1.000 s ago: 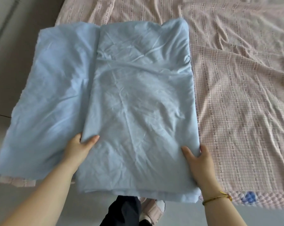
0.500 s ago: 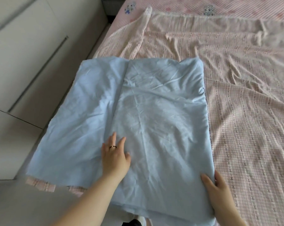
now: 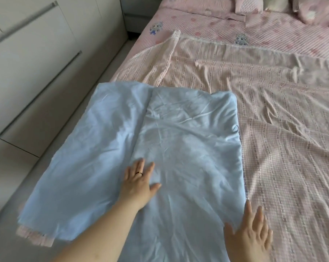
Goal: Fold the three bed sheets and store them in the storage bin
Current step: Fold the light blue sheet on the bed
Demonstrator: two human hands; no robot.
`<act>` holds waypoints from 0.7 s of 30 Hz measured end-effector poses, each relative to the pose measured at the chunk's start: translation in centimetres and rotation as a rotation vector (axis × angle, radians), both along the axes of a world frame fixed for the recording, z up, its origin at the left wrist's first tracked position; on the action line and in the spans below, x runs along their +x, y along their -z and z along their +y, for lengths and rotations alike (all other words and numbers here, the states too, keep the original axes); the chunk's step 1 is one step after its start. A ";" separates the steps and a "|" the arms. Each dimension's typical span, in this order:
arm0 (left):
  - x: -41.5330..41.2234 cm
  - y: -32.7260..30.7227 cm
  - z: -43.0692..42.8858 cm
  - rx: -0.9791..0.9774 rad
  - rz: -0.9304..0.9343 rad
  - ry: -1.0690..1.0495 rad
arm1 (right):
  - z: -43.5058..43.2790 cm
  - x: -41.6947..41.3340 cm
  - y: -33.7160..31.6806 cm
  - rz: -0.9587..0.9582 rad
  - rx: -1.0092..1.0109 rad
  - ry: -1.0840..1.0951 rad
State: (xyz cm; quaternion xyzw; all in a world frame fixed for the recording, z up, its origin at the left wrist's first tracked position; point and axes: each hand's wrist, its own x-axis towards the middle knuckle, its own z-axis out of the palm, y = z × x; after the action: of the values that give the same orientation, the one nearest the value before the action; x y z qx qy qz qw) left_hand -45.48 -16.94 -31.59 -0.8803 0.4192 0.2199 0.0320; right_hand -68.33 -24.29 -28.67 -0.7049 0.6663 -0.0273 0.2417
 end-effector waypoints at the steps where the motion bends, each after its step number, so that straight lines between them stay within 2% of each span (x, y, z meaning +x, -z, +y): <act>1: 1.9 0.6 1.0 -0.021 -0.039 -0.023 | 0.0 1.3 0.9 0.016 -0.070 -0.080; 3: 5.1 1.6 2.1 -0.081 -0.120 -0.025 | -0.1 4.3 2.6 0.009 -0.140 -0.245; 7: 12.4 3.1 2.9 -0.066 -0.080 0.039 | -1.5 14.9 5.5 0.037 -0.167 -0.463; 9: 16.1 2.5 2.9 -0.109 -0.085 -0.021 | -3.2 20.4 5.1 0.087 -0.154 -0.508; 12: 22.5 2.7 2.8 -0.141 -0.022 -0.153 | -6.3 29.0 5.3 0.060 -0.152 -0.593; 14: 26.2 3.2 2.3 -0.289 -0.019 -0.208 | -8.5 33.7 5.5 0.120 -0.114 -0.607; 17: 30.7 3.0 0.5 -0.431 0.144 -0.413 | -10.3 37.4 6.8 0.170 -0.109 -0.581; 21: 34.9 2.7 -4.2 -0.543 0.444 -0.649 | -10.9 37.8 8.0 0.206 -0.132 -0.569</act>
State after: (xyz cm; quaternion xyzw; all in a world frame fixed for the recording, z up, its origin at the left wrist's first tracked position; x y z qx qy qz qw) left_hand -10.58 -21.15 -34.28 -0.8741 0.1614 0.2837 -0.3598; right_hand -30.52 -35.18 -36.64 -0.8765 0.4598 0.0699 0.1243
